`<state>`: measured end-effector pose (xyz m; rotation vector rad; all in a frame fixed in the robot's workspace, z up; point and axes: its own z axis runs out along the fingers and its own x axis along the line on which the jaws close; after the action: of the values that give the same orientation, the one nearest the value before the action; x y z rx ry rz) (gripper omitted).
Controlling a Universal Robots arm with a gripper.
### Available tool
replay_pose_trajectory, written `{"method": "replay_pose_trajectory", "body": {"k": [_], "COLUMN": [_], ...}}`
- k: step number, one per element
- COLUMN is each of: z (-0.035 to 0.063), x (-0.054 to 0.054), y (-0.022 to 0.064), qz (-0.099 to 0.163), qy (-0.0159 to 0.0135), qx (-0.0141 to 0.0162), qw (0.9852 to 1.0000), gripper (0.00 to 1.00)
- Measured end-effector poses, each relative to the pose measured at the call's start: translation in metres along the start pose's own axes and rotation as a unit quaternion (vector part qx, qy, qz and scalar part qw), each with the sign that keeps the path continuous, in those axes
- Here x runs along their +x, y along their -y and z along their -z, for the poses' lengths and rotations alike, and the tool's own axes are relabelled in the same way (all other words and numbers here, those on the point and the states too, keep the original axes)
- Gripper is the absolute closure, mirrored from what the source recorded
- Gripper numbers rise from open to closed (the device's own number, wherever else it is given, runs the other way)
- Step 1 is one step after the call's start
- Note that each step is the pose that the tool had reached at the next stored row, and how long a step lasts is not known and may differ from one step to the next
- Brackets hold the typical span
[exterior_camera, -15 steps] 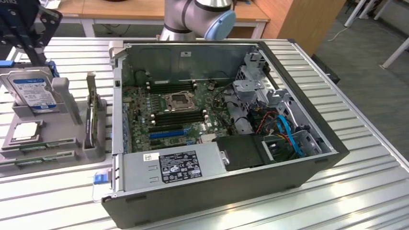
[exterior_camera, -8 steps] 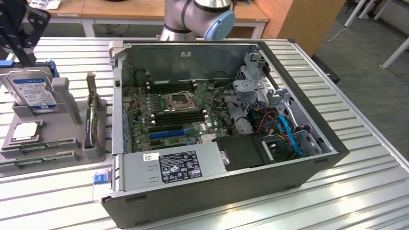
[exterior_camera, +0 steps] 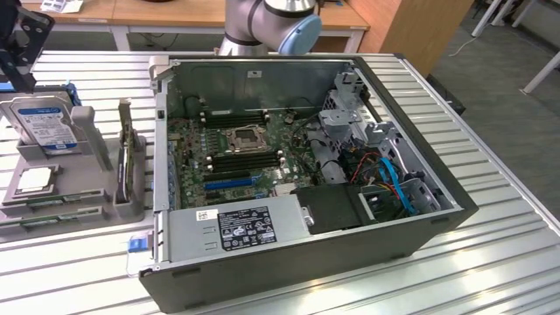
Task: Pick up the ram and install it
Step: 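Reach for the ram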
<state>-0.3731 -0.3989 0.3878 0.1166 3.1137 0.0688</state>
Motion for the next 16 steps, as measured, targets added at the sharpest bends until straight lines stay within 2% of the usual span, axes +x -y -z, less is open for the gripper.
{"method": "replay_pose_trajectory", "body": {"k": [9,16], "z": [-0.0005,-0.0005], "x": [0.012,0.013], "y": [0.0009,0.001], "qz": [0.0,0.0], "qy": [-0.0004,-0.0005], "qx": [0.0,0.0], "qw": [1.0,1.0], "gripper": [0.9,0.9]}}
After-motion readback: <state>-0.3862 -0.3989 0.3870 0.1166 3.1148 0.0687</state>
